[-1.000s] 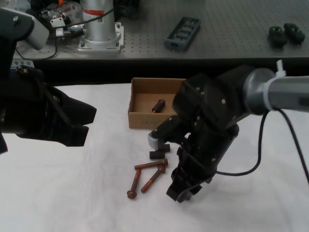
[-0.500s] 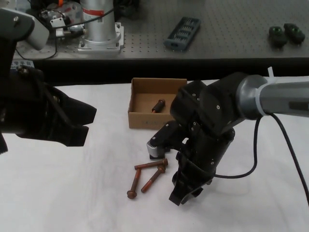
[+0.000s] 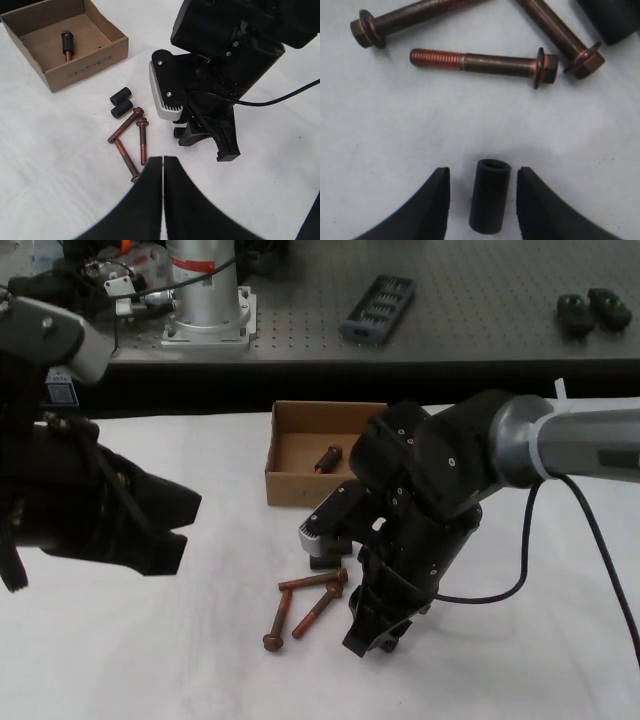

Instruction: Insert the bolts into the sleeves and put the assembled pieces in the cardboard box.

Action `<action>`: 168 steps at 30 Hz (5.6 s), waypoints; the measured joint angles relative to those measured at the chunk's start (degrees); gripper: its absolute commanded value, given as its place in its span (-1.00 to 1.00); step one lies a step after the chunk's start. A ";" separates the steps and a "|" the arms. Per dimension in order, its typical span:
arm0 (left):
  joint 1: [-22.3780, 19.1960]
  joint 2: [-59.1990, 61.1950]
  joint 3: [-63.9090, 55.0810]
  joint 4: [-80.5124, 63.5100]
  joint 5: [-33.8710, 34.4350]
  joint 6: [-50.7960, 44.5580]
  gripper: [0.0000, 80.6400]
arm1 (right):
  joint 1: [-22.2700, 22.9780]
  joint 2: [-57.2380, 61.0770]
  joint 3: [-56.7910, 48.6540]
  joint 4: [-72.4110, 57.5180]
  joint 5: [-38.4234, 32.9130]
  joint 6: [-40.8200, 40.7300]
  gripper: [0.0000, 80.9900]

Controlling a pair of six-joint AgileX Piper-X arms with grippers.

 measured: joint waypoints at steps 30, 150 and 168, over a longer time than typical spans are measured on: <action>0.00 0.00 0.21 -1.07 0.00 0.00 -0.98 | -0.14 -2.04 -4.33 13.83 1.29 -4.27 -0.95; -12.32 35.89 -20.36 -9.64 -12.44 -11.30 -0.98 | -12.54 -48.52 15.01 15.08 -10.61 0.01 -0.95; -3.87 18.74 0.25 -55.89 10.62 -40.79 -0.98 | -12.16 -48.41 20.68 -16.27 -30.30 13.47 -0.95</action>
